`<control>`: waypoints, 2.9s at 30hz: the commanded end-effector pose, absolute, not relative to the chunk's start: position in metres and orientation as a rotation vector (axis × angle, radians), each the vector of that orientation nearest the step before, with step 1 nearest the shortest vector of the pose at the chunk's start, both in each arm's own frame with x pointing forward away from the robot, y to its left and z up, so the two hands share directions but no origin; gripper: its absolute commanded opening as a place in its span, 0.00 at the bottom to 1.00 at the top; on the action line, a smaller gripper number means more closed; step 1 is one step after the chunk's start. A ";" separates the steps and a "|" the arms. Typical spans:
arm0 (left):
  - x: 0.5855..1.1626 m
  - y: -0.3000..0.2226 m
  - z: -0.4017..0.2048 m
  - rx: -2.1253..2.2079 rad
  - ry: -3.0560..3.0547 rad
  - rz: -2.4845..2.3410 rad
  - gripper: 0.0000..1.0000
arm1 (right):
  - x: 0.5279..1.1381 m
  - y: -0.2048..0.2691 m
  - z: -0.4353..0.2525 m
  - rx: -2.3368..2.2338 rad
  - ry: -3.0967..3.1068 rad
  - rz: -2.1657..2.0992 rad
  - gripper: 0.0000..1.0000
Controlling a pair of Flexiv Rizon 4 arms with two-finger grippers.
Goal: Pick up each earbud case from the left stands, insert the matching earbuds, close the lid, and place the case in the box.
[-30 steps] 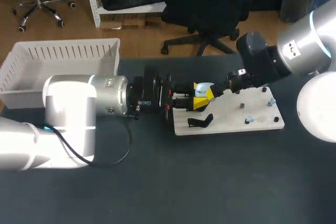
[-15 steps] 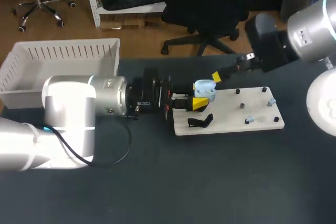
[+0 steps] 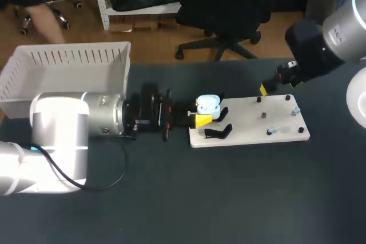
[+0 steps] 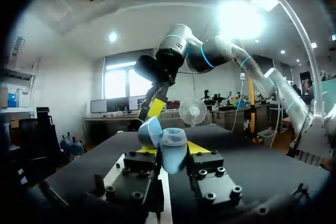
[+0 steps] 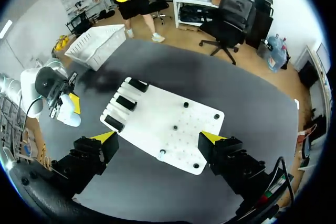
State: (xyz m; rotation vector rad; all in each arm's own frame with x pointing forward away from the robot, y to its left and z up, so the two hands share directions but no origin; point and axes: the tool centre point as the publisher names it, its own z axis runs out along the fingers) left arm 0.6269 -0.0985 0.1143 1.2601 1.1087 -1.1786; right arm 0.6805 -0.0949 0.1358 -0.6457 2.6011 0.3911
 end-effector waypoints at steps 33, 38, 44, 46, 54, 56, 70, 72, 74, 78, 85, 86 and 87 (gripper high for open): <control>0.623 -0.100 0.115 1.250 1.106 -1.164 0.00 | 0.706 -0.173 0.042 -0.758 2.889 0.003 1.00; 0.623 -0.100 0.115 1.250 1.106 -1.164 0.00 | 0.706 -0.173 0.040 -0.802 2.861 -0.013 1.00; 0.623 -0.100 0.115 1.250 1.106 -1.164 0.00 | 0.709 -0.176 0.038 -0.798 2.852 -0.042 0.79; 0.623 -0.100 0.115 1.250 1.106 -1.164 0.00 | 0.709 -0.176 0.038 -0.776 2.853 -0.054 0.61; 0.623 -0.100 0.115 1.250 1.106 -1.164 0.00 | 0.708 -0.166 0.038 -0.728 2.856 -0.113 0.47; 0.623 -0.100 0.115 1.250 1.106 -1.164 0.00 | 0.708 -0.165 0.037 -0.707 2.868 -0.108 0.49; 0.623 -0.100 0.115 1.250 1.106 -1.164 0.00 | 0.713 -0.172 0.029 -0.544 2.903 -0.133 0.43; 0.623 -0.100 0.115 1.250 1.106 -1.164 0.00 | 0.713 -0.172 0.028 -0.547 2.903 -0.139 0.43; 0.623 -0.100 0.115 1.250 1.106 -1.164 0.00 | 0.714 -0.173 0.027 -0.543 2.907 -0.129 0.42; 0.623 -0.100 0.115 1.250 1.106 -1.164 0.00 | 0.715 -0.170 0.026 -0.541 2.905 -0.128 0.40; 0.623 -0.100 0.115 1.250 1.106 -1.164 0.00 | 0.717 -0.170 0.022 -0.528 2.911 -0.134 0.38; 0.623 -0.100 0.115 1.250 1.106 -1.164 0.00 | 0.717 -0.170 0.022 -0.526 2.913 -0.132 0.37; 0.623 -0.100 0.115 1.250 1.106 -1.164 0.00 | 0.717 -0.170 0.021 -0.524 2.914 -0.132 0.36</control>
